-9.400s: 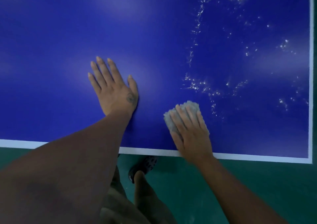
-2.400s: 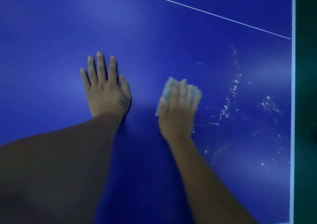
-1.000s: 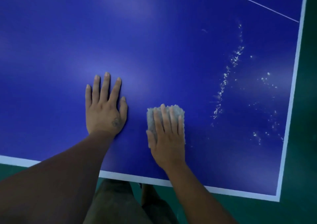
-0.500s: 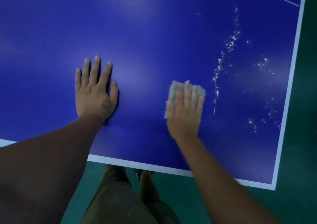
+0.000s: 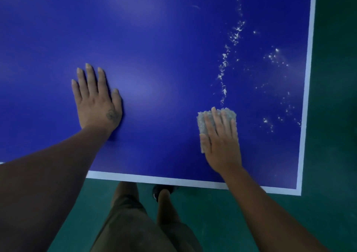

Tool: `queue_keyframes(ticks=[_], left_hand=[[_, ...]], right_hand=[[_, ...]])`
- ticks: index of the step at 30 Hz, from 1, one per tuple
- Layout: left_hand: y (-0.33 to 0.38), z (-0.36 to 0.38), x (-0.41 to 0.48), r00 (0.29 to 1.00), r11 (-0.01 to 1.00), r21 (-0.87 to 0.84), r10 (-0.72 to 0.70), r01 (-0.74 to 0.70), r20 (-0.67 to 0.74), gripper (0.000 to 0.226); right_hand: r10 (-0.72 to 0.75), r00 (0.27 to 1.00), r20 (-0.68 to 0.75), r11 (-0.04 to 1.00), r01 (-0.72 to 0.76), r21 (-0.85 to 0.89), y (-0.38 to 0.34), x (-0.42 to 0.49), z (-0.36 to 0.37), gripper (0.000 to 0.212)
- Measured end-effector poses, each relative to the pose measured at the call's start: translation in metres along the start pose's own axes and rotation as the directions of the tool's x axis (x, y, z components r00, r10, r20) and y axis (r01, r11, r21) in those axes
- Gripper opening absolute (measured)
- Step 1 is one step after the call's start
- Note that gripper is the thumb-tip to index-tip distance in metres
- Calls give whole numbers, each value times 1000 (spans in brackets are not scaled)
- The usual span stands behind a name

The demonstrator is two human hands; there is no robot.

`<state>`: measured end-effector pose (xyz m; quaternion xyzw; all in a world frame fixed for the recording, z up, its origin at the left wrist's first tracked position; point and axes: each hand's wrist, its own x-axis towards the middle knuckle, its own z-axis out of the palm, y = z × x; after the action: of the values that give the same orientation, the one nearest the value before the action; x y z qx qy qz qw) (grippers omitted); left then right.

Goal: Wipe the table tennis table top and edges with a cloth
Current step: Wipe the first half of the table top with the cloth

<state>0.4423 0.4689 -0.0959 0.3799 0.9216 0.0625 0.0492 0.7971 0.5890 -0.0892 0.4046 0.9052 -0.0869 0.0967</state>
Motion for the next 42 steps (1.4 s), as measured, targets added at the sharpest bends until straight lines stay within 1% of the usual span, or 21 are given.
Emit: queue_keyframes(ticks=[3,4,5,7,9,11,13,17,20,23,25,27,31,33,35,37,39,40,42], left_hand=[[52,6,-10,998,998,34,-55,53,39,80],[72,9,-12,997,997,42,-62,59,56,81],[92,12,-12,996,997,44,-67,65,66,82],[120,18,-12,995,997,36,-69,67,77,82],[129,25,-10,995,997,43,-65,62,80,81],[128,27,-9,993,996,48,-75,71,87,80],[127,27,-9,995,996,48,-74,71,73,79],[129,27,-8,995,996,31,-90,88,51,78],[129,28,-8,995,995,33,-95,94,42,78],[130,28,-7,994,995,34,-100,98,33,78],[130,28,-7,995,995,25,-100,100,25,78],[130,28,-7,994,994,23,-104,103,18,78],[130,31,-7,994,994,19,-105,105,-7,78],[129,32,-7,995,995,8,-101,101,-21,78],[128,33,-8,994,995,9,-104,104,-30,77],[128,34,-8,994,994,10,-106,107,-40,77],[128,34,-8,994,995,8,-101,101,-53,75],[128,34,-7,993,995,8,-100,101,-56,75],[129,33,-7,993,995,3,-103,103,-53,75]], right_hand=[[-21,1000,-20,1000,21,-14,-3,-1,-1,62],[-67,997,-36,998,66,-13,-11,-7,4,62],[-144,988,-51,990,143,-9,-19,-17,10,63],[-304,952,-36,952,305,21,-24,-43,20,63],[-384,923,-18,920,384,73,-11,-59,23,62],[-438,899,19,898,436,68,12,-57,20,64],[-432,901,47,902,430,45,41,-38,13,67],[-316,949,-6,948,316,37,93,22,-9,67],[-350,937,4,936,350,-37,106,26,-7,64],[-391,919,44,914,394,-94,96,-13,7,62],[-430,900,79,899,435,-61,82,-43,14,61],[-484,872,76,872,488,-43,73,-49,15,61],[-636,769,70,768,639,-44,71,6,1,60],[-670,739,62,736,673,-74,76,45,-9,59],[-656,753,41,748,657,-92,81,85,-20,59],[-580,815,-7,810,576,-110,82,122,-32,59],[-437,898,-52,899,435,-47,76,146,-42,63],[-378,923,-71,926,379,-2,70,151,-44,65],[-337,934,-118,938,344,42,56,143,-41,64]])
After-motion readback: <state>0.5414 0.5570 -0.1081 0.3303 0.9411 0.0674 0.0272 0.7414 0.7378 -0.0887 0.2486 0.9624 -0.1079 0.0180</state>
